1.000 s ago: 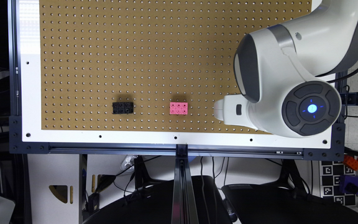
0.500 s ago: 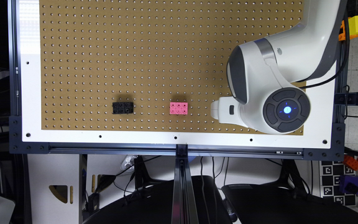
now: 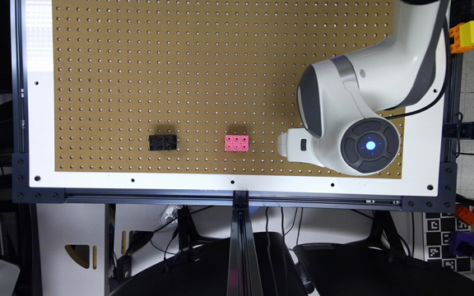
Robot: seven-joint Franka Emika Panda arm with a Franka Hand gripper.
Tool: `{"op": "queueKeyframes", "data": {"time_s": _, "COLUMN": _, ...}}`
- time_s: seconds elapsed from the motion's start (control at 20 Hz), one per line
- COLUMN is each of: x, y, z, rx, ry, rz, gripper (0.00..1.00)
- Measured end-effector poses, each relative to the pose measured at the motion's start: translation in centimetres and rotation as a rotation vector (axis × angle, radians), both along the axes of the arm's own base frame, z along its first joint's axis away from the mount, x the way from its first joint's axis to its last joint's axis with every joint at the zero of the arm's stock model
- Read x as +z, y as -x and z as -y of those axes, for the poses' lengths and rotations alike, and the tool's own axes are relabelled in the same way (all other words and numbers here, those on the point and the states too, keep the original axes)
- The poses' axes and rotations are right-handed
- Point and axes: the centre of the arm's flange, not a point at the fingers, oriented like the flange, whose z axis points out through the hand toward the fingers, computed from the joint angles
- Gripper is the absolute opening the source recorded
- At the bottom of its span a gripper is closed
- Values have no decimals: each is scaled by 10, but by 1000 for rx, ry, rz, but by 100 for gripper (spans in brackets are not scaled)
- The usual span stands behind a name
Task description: Pick up green block.
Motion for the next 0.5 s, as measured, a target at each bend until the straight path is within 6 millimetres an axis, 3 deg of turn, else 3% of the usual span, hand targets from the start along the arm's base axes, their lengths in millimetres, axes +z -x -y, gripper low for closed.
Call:
{"op": "queueKeyframes", "data": {"time_s": 0.35, "x": 0, "y": -2, "z": -1, "rx": 1, "ry": -2, "rz": 4, "gripper": 100}}
{"op": "queueKeyframes", "data": {"time_s": 0.4, "x": 0, "y": -3, "z": -2, "rx": 1, "ry": -2, "rz": 5, "gripper": 0}}
{"op": "queueKeyframes", "data": {"time_s": 0.5, "x": 0, "y": -3, "z": -2, "rx": 1, "ry": -2, "rz": 5, "gripper": 0}}
